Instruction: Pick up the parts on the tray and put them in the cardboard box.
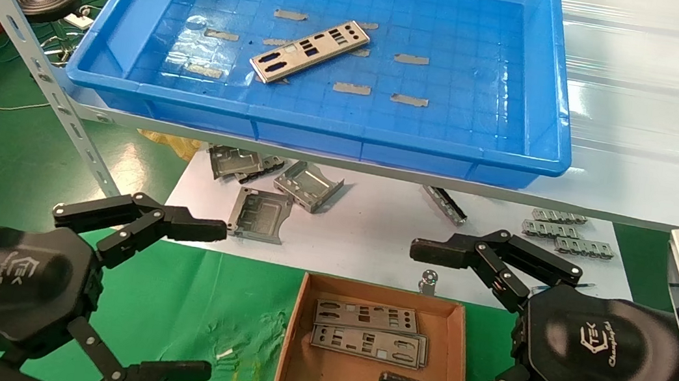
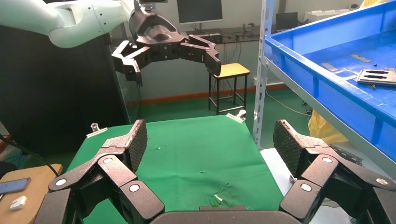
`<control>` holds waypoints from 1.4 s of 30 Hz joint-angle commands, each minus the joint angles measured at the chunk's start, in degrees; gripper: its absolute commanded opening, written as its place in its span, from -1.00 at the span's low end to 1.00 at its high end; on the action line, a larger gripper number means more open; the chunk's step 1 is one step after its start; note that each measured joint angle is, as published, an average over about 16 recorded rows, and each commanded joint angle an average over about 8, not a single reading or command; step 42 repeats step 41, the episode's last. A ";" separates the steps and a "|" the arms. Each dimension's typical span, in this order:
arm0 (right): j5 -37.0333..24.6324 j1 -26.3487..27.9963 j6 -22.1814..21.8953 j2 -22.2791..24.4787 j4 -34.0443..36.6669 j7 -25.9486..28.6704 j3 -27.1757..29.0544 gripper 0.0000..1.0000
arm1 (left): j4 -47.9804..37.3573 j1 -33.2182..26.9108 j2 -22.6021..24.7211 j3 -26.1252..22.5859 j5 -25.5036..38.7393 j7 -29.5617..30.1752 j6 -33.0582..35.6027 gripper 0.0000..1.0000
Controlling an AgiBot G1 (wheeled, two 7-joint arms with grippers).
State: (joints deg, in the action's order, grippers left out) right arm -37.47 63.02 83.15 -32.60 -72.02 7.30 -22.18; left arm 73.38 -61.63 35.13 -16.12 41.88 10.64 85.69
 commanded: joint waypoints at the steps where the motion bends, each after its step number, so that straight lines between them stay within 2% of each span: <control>1: 0.00 0.00 0.00 0.00 0.00 0.00 0.00 1.00 | 0.00 0.00 0.00 0.00 0.00 0.00 0.00 1.00; 42: 0.00 0.00 0.00 0.00 0.00 0.00 0.00 1.00 | 0.00 0.00 0.00 0.00 0.00 0.00 0.00 1.00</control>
